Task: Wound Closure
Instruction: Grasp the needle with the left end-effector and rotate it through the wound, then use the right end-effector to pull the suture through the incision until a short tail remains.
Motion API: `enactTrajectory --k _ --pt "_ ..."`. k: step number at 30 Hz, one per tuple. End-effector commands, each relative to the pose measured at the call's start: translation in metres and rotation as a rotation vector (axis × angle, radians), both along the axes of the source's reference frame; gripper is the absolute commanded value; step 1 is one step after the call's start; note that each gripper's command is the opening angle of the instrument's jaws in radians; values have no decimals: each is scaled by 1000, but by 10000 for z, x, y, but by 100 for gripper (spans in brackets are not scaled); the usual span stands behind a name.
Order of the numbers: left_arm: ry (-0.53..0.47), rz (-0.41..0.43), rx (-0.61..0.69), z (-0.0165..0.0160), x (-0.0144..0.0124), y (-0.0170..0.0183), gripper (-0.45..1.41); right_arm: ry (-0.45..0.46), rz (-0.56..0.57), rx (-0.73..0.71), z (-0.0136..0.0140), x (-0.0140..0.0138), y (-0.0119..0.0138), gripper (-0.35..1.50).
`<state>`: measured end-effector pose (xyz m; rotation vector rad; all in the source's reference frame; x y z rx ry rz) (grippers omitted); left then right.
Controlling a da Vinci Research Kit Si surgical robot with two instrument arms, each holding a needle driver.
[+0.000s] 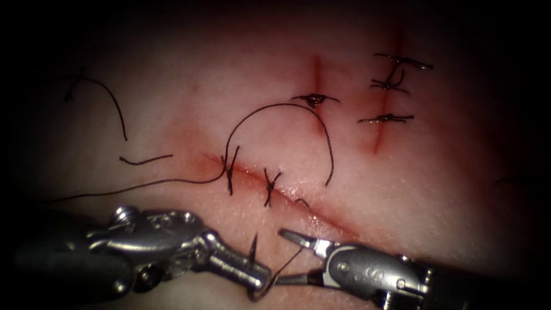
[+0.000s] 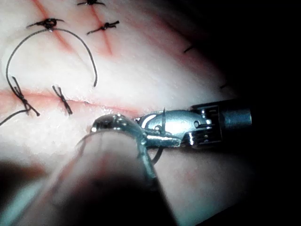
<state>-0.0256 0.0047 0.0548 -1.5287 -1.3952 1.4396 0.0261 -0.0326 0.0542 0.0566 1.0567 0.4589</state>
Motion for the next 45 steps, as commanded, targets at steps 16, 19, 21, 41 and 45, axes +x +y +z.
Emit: enactTrajectory --k 16,19,21,41,45 --pt "-44 -114 -423 -46 22 -5 -45 -132 85 315 87 -40 -26 125" --pt "-40 -128 -481 -47 27 -4 -45 -135 92 318 85 -46 -25 125" --pt "-39 -145 -537 -47 31 -3 -45 -137 100 315 84 -50 -23 126" --pt "-34 -212 -648 -52 39 -5 -45 -141 186 371 61 -56 -24 -35" --pt "-41 -214 -676 -52 41 -3 -45 -180 246 372 60 -58 -24 -35"
